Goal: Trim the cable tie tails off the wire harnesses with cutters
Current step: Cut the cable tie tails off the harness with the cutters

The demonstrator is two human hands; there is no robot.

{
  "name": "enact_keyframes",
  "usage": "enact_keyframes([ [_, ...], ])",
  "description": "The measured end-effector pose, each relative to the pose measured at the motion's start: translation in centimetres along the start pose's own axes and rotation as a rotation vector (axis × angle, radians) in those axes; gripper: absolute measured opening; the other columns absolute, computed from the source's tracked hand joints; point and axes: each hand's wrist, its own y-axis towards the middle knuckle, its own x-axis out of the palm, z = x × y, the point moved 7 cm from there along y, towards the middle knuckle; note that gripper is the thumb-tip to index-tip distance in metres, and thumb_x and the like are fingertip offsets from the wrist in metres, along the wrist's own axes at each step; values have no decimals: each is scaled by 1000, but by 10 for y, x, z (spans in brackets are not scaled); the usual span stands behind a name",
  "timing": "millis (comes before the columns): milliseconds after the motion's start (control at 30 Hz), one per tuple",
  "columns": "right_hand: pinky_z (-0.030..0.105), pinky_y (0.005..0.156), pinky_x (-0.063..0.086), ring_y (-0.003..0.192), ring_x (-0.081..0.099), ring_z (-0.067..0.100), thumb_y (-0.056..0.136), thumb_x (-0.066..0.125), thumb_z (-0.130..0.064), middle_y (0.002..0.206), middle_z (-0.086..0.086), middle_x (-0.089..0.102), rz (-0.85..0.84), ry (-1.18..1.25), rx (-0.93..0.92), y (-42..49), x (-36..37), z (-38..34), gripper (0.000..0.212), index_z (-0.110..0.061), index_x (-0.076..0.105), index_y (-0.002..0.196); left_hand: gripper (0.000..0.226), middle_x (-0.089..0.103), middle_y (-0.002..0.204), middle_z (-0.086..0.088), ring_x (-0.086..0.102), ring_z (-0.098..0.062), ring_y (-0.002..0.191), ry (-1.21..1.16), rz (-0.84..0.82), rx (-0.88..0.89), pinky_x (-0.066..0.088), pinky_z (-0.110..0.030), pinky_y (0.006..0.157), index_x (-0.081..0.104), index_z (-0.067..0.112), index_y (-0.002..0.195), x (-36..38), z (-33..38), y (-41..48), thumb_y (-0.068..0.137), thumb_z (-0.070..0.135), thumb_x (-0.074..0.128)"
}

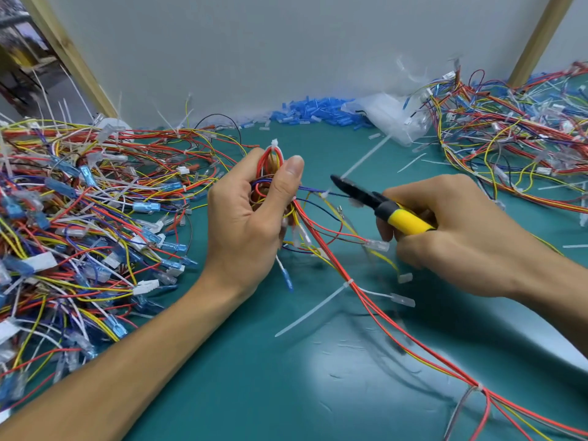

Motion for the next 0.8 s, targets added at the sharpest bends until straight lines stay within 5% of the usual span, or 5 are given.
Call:
enact_keyframes([
  [167, 41, 48, 39, 48, 42, 20, 52, 56, -21, 55, 14, 52, -4, 136, 58, 2, -2, 4, 29, -8, 64, 76, 37, 62, 112, -1, 66, -23, 99, 44, -128, 122, 56, -41, 87, 52, 27, 140, 13, 15, 0, 105, 21, 61],
  [333, 47, 50, 43, 54, 46, 33, 53, 57, -21, 58, 14, 54, 58, 116, 22, 2, -7, 2, 27, -9, 63, 76, 23, 43, 144, -9, 48, -17, 133, 304, -130, 258, 42, -43, 112, 70, 19, 121, 14, 26, -4, 98, 22, 68],
  [467, 45, 47, 40, 56, 46, 35, 56, 59, -21, 59, 15, 53, 69, 67, -19, 1, -7, 0, 24, -7, 63, 75, 17, 65, 130, -3, 61, -17, 123, 291, -194, 321, 45, -58, 101, 68, 8, 99, 15, 33, -7, 96, 24, 69],
  [667, 44, 47, 36, 56, 43, 35, 59, 58, -23, 58, 15, 51, 56, 23, -40, 2, -4, 0, 23, -7, 62, 74, 14, 71, 77, -7, 70, -9, 71, 101, -187, 234, 48, -16, 69, 61, 1, 105, 16, 32, -10, 100, 11, 69],
  [800, 42, 47, 33, 57, 40, 33, 58, 59, -23, 57, 14, 49, 83, -37, -42, 1, -8, 0, 21, -10, 64, 74, 12, 73, 80, -4, 76, -19, 70, 1, -141, 192, 56, -27, 63, 61, 8, 115, 14, 25, -9, 104, 10, 65],
])
